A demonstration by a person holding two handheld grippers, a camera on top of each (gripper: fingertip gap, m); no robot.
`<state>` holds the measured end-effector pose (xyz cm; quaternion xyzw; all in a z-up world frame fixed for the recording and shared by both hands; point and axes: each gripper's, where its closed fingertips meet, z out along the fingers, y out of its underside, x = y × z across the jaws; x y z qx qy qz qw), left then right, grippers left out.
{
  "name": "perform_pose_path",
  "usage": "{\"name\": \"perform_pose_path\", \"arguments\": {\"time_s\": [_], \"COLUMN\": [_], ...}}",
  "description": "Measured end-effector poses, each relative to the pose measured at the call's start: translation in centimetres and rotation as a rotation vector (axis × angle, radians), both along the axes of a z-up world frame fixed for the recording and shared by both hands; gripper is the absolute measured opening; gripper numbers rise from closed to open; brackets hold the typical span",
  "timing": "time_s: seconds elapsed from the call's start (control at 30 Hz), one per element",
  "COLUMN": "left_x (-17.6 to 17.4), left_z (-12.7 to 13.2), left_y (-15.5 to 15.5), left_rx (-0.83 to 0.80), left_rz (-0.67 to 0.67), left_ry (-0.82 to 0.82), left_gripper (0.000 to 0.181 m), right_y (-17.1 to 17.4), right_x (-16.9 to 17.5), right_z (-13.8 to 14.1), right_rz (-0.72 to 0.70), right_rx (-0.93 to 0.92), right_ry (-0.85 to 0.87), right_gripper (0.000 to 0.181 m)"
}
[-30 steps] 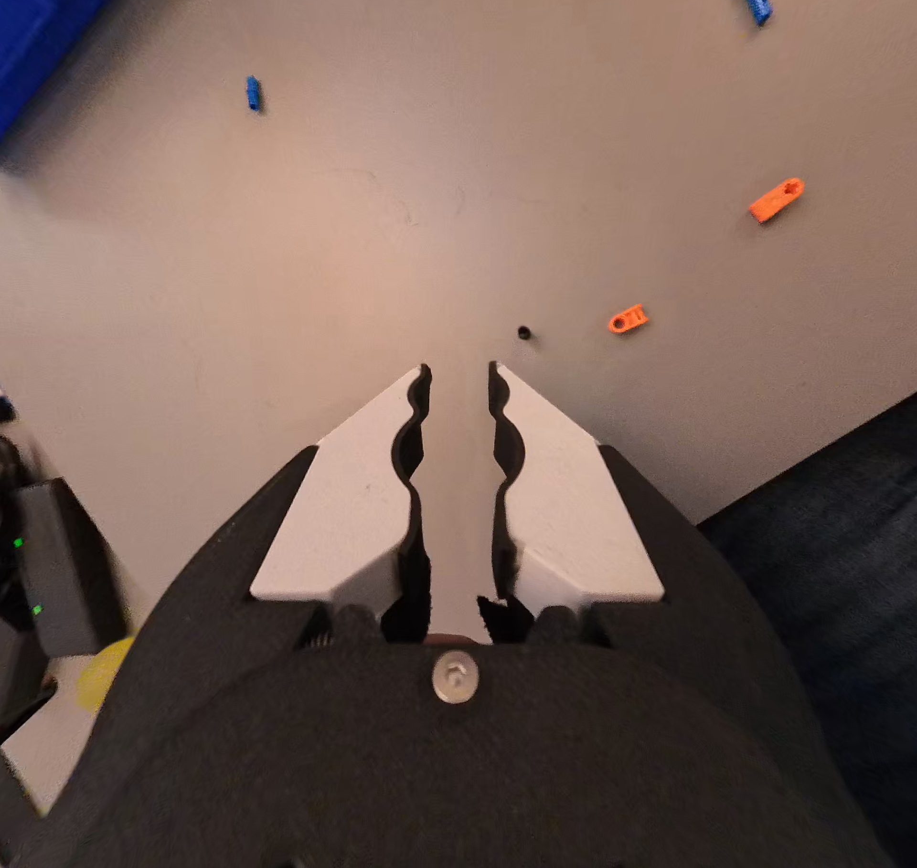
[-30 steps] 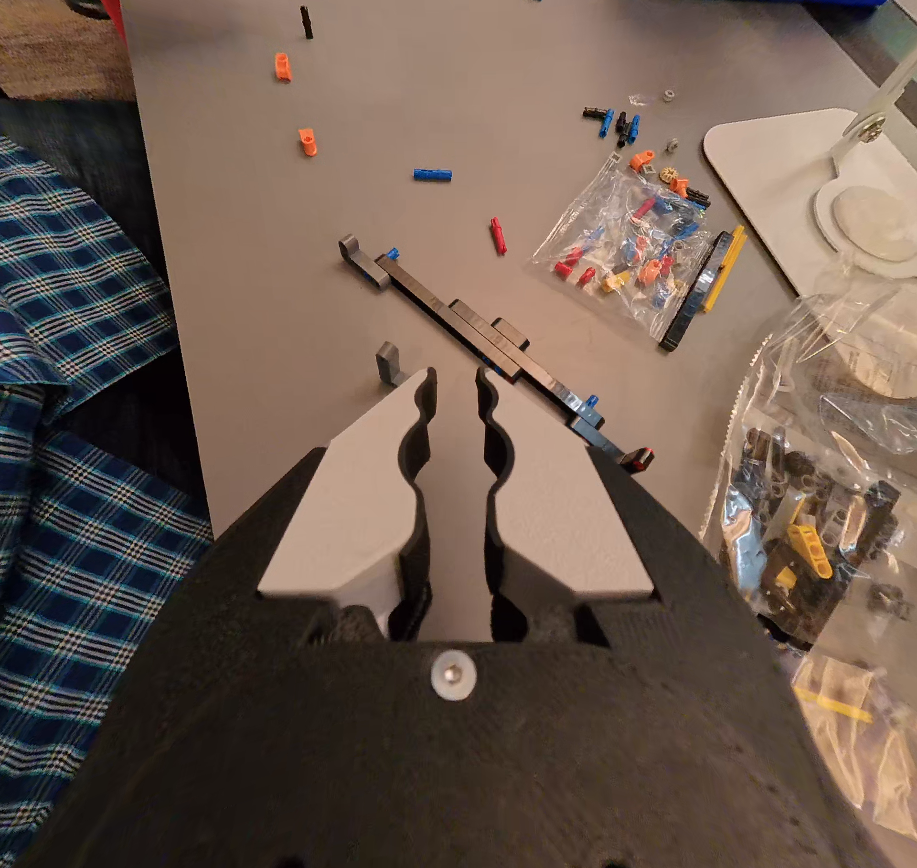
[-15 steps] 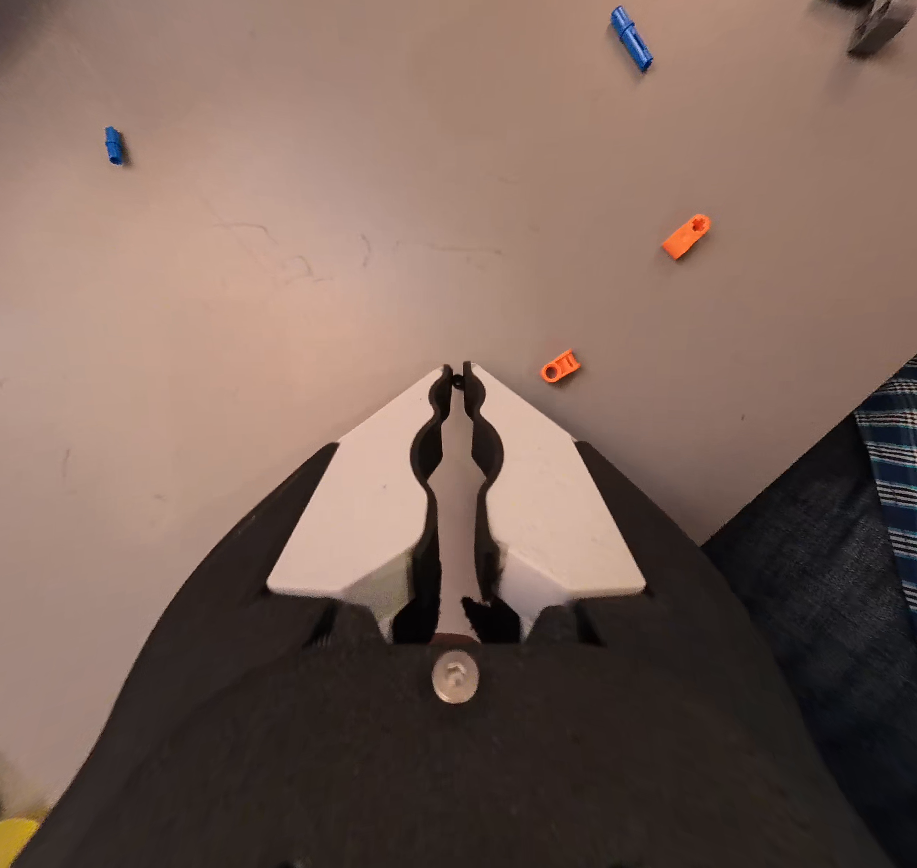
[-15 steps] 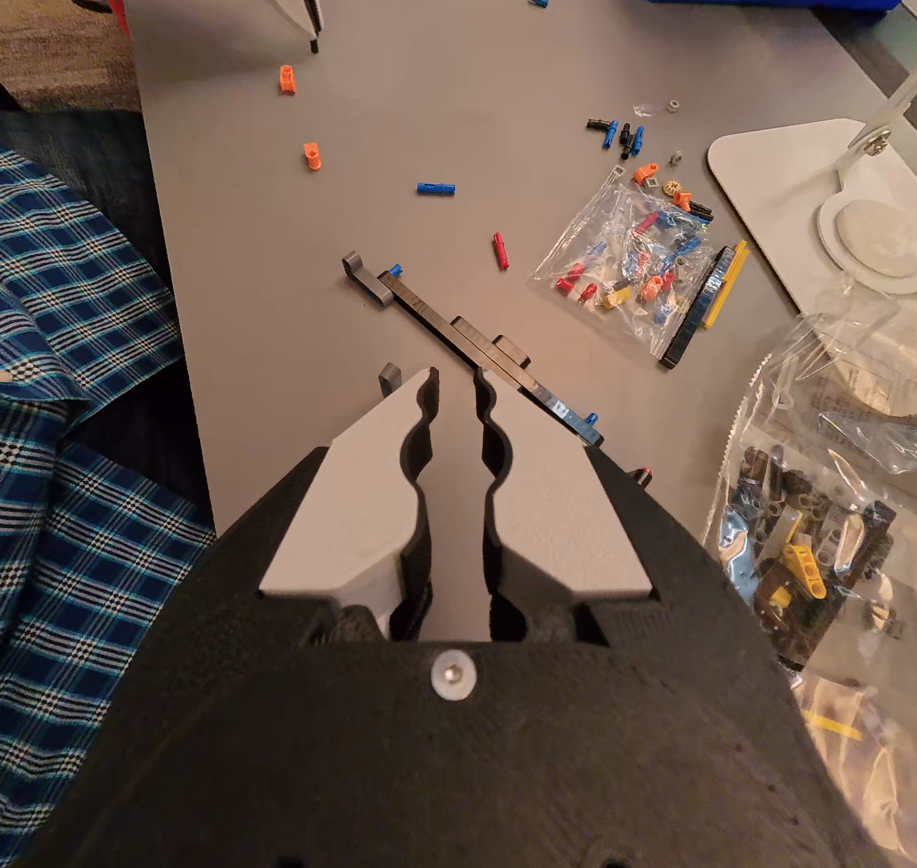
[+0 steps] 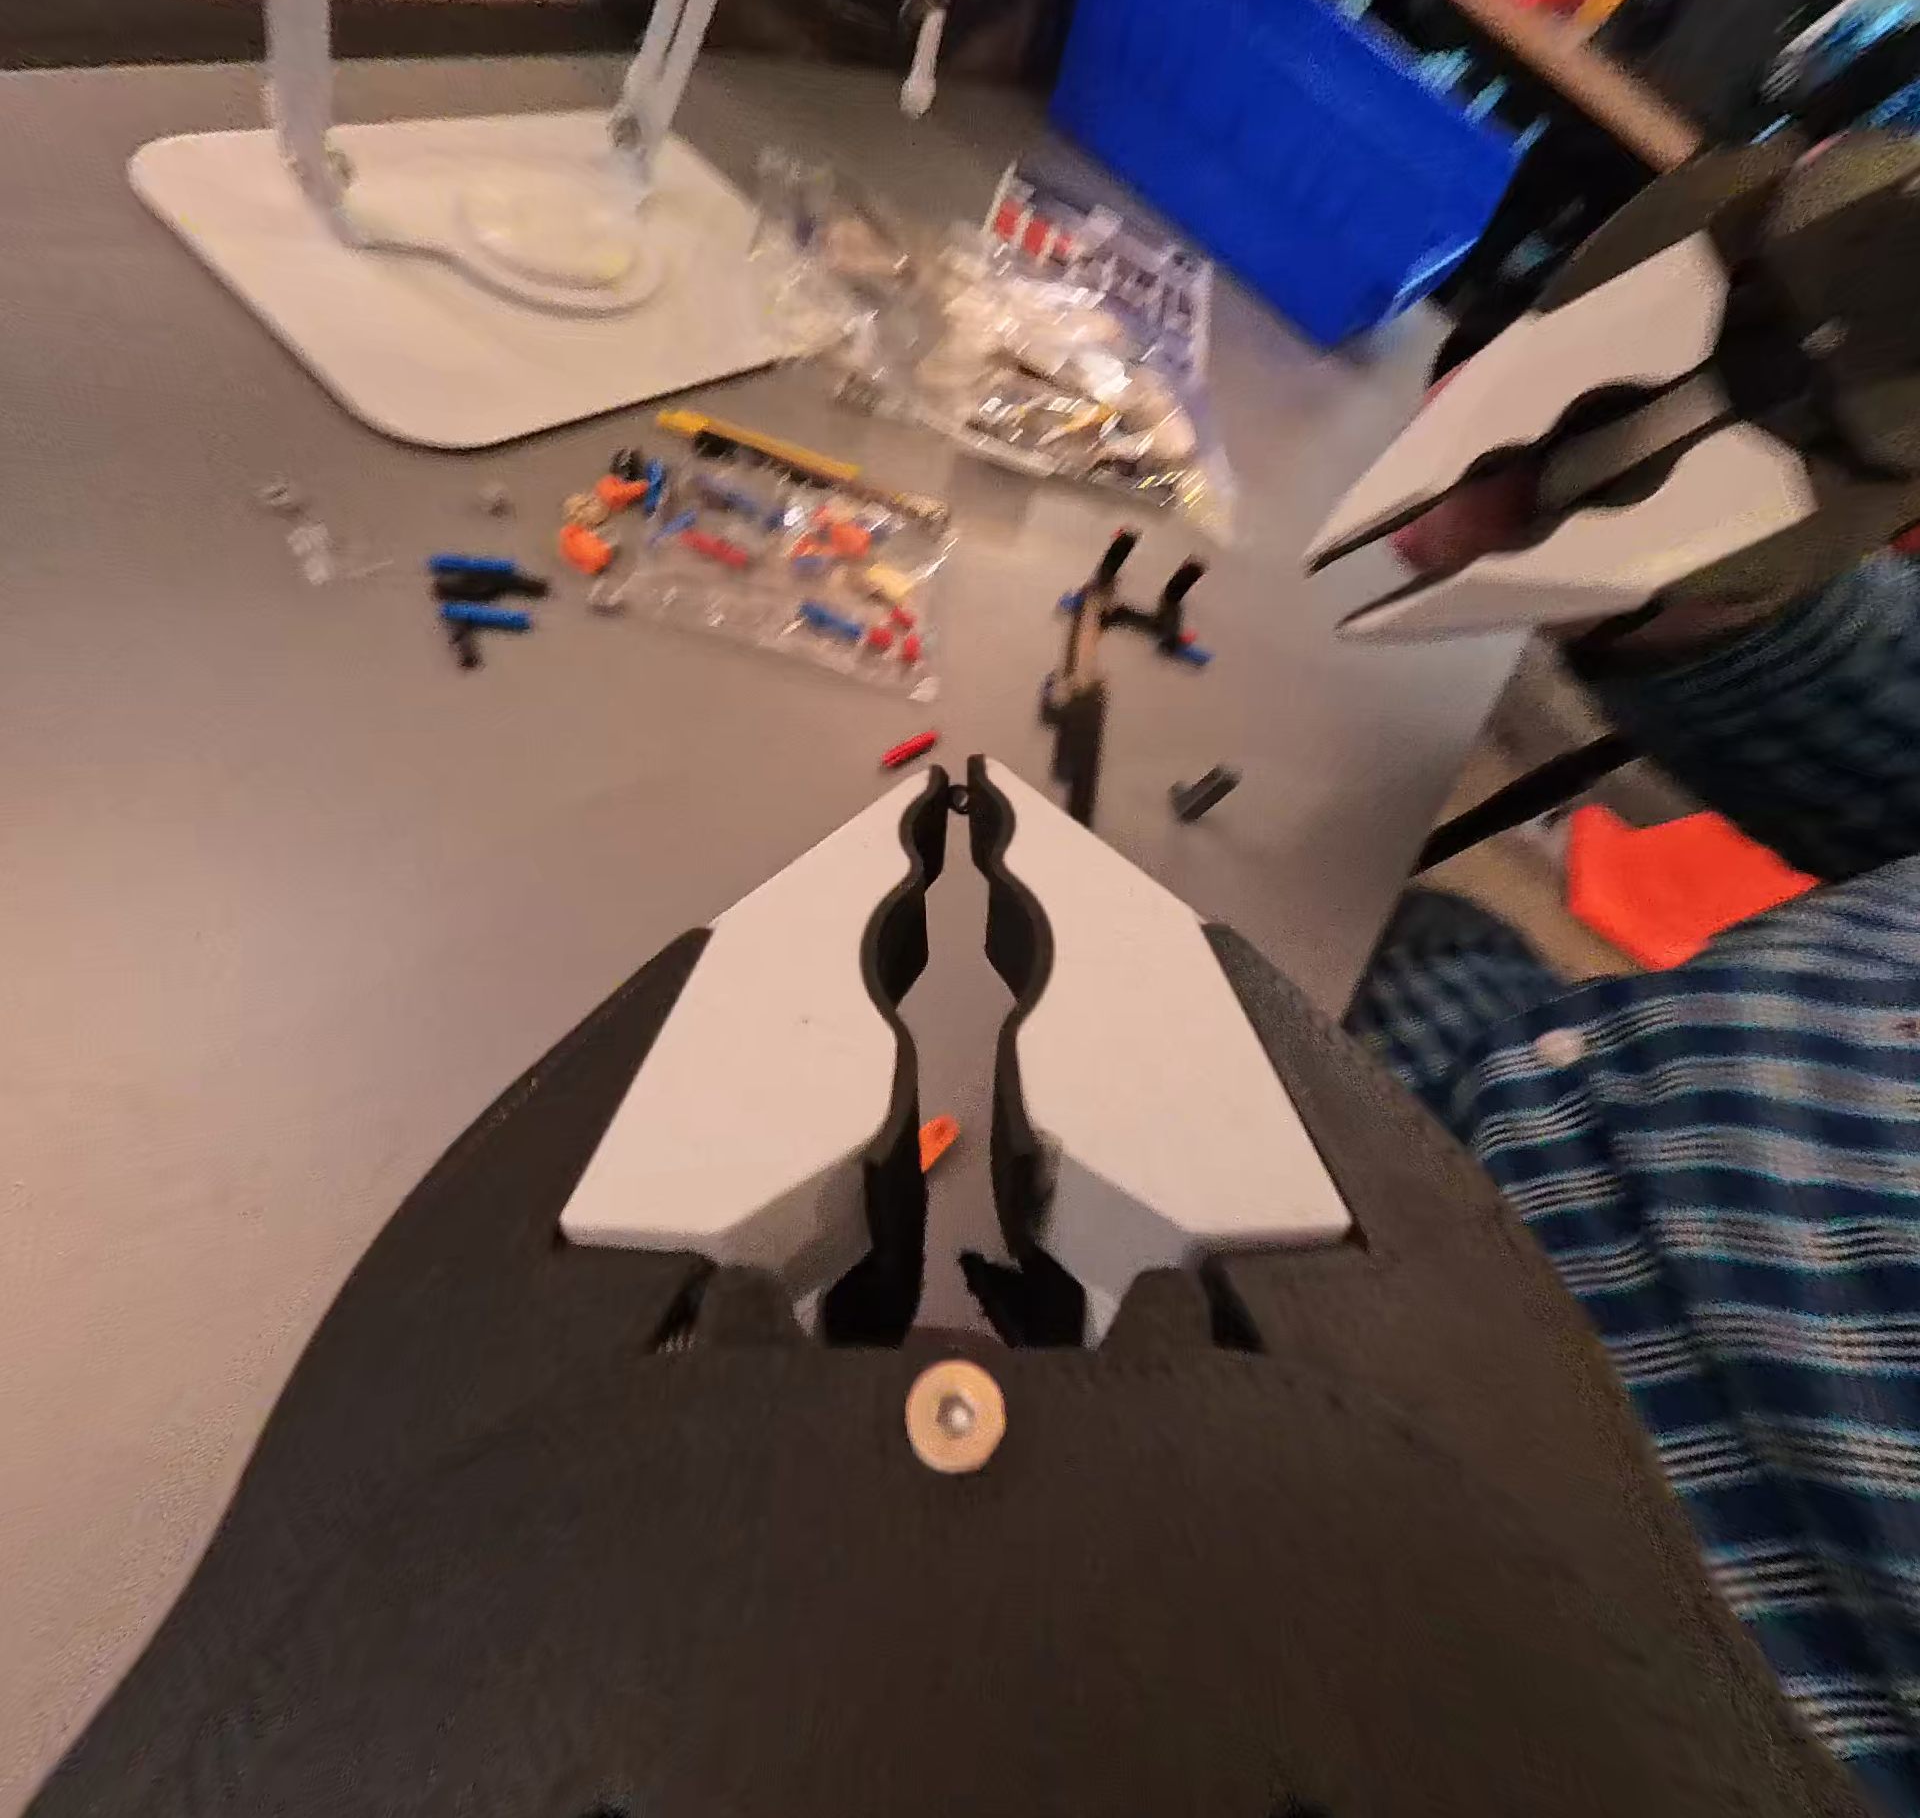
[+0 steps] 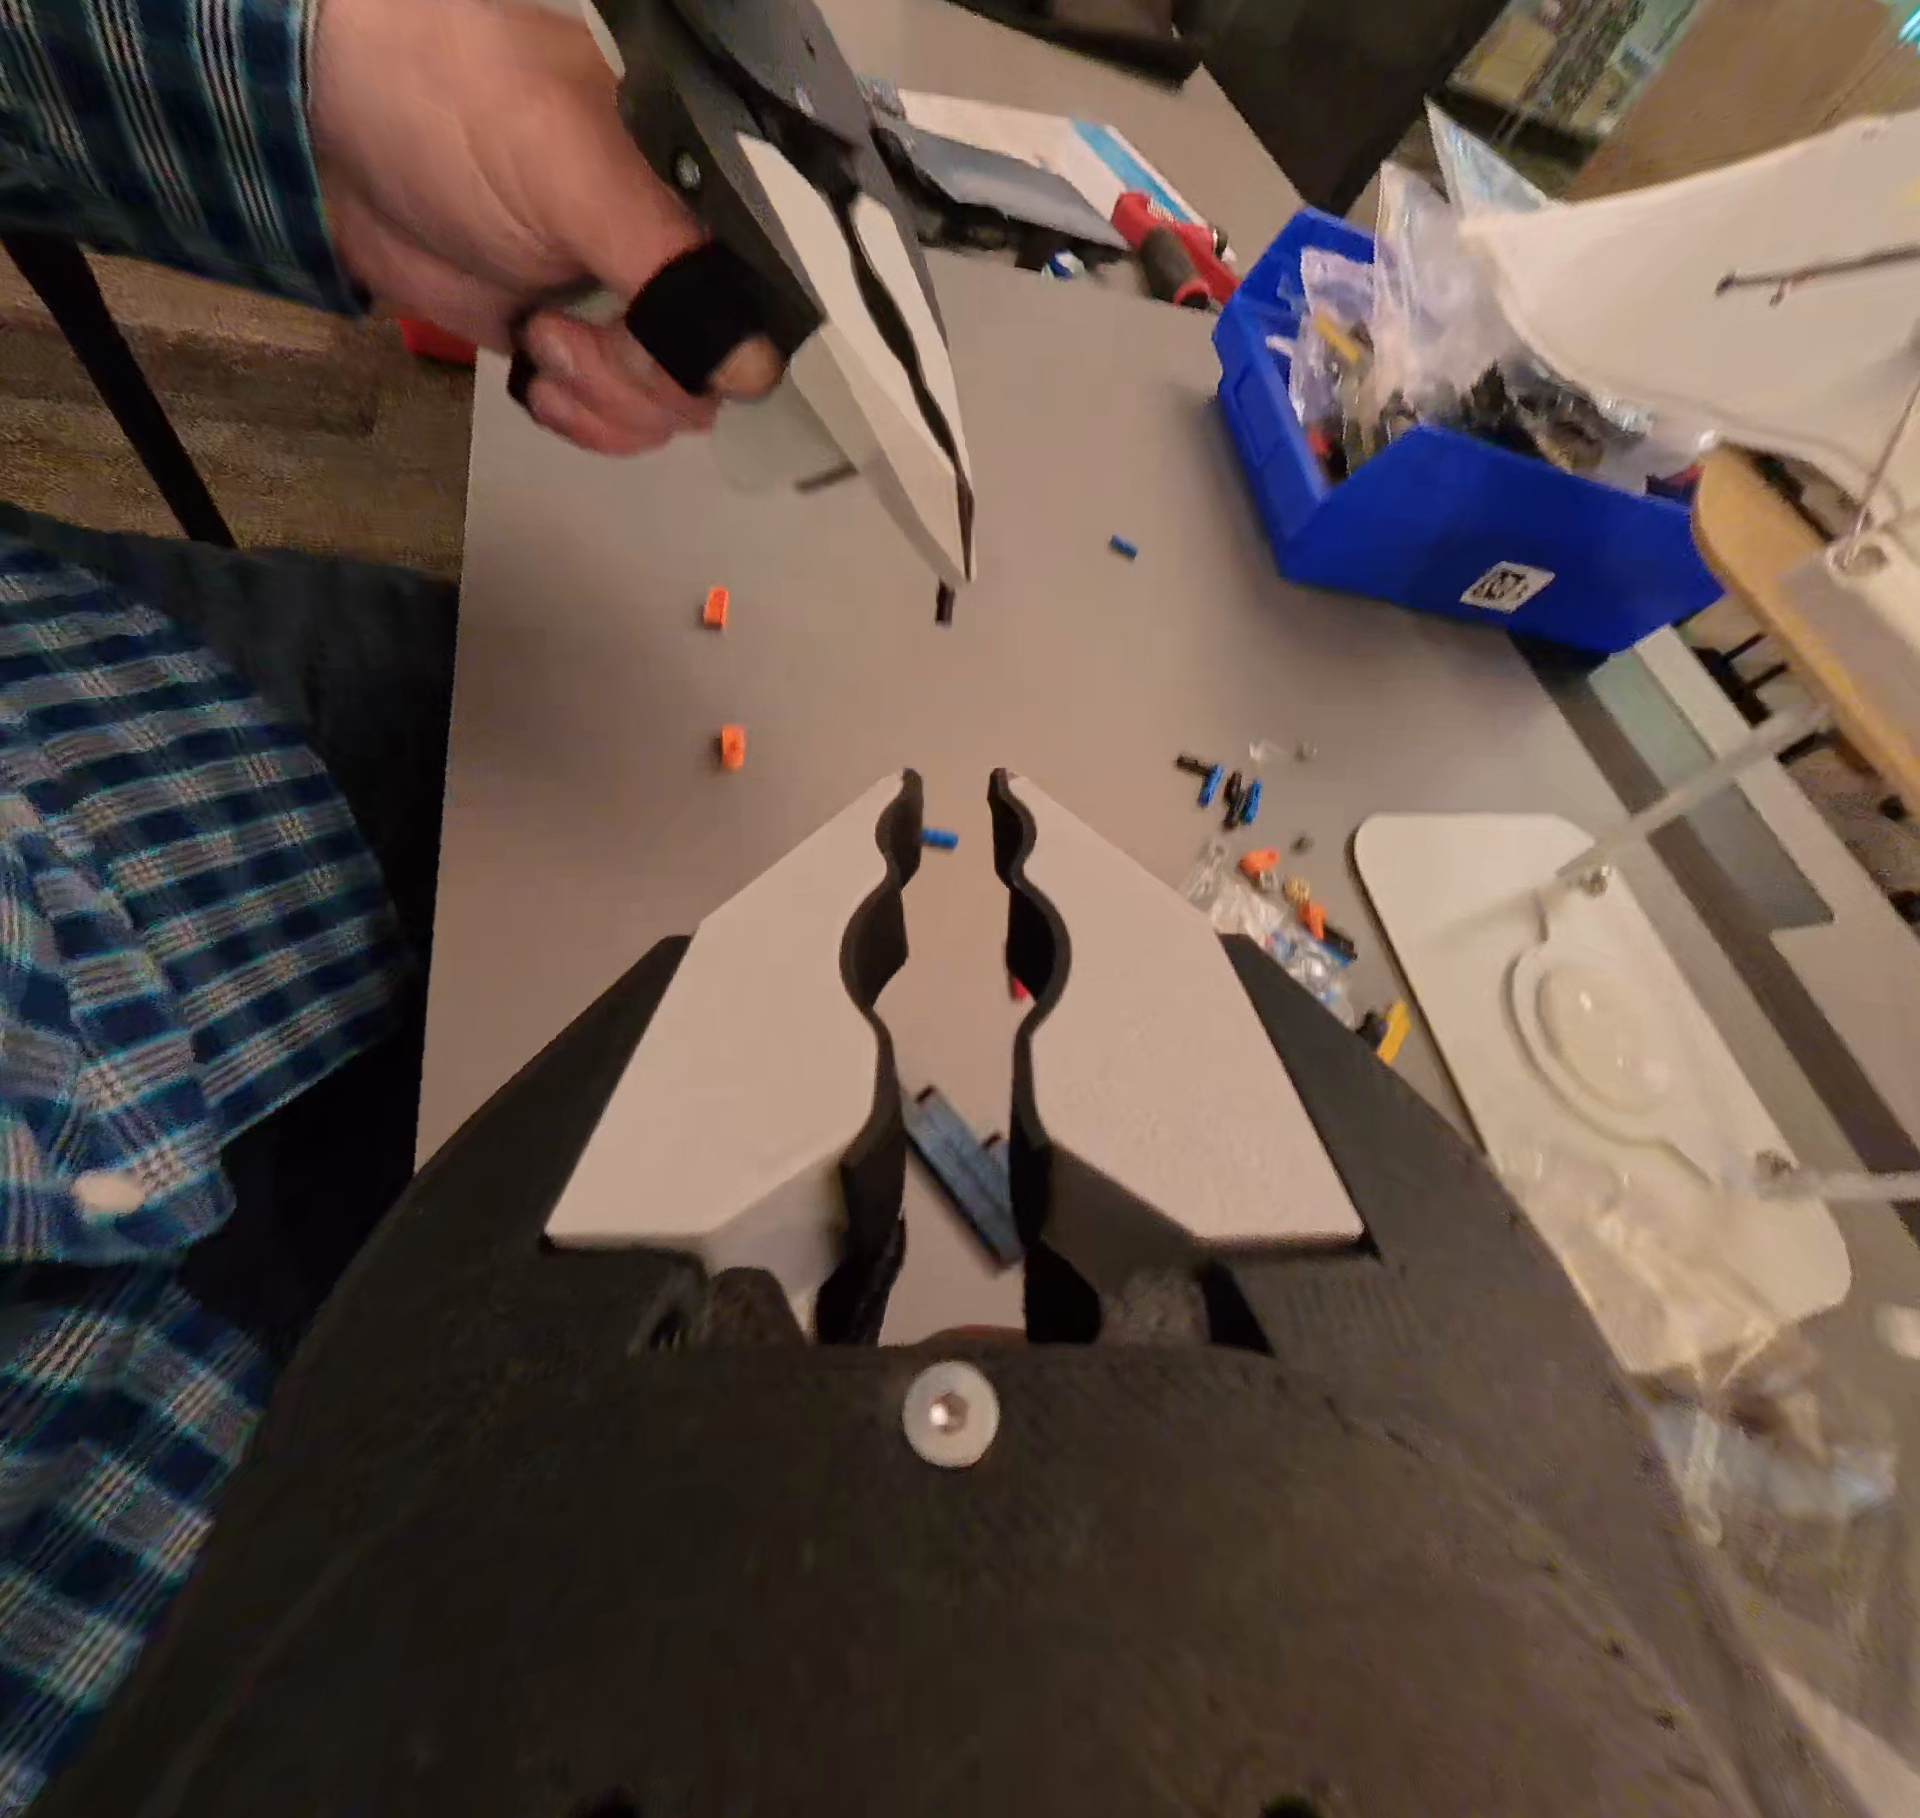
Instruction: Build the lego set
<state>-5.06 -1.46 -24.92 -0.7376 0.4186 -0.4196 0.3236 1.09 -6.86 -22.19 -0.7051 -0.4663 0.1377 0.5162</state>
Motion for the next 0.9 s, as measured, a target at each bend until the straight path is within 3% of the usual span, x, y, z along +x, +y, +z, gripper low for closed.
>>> {"name": "perform_pose_path", "arguments": {"time_s": [0.33, 0.9], "left_x": [3.4, 3.2], "left_z": [4.2, 6.5], "left_y": [-2.2, -2.9], "left_rx": [-0.316, -0.502], "left_rz": [-0.066, -0.124], "left_ry": [-0.449, -0.684], "left_gripper": [0.001, 0.001], "right_y": [2.4, 2.6], "right_x": [-3.4, -3.9], "right_z": [1.9, 3.7], "right_rz": [-0.002, -0.030], "right_rx": [0.091, 0.075], "right_ry": [0.016, 0.088], "right_gripper": [0.015, 0.012]}}
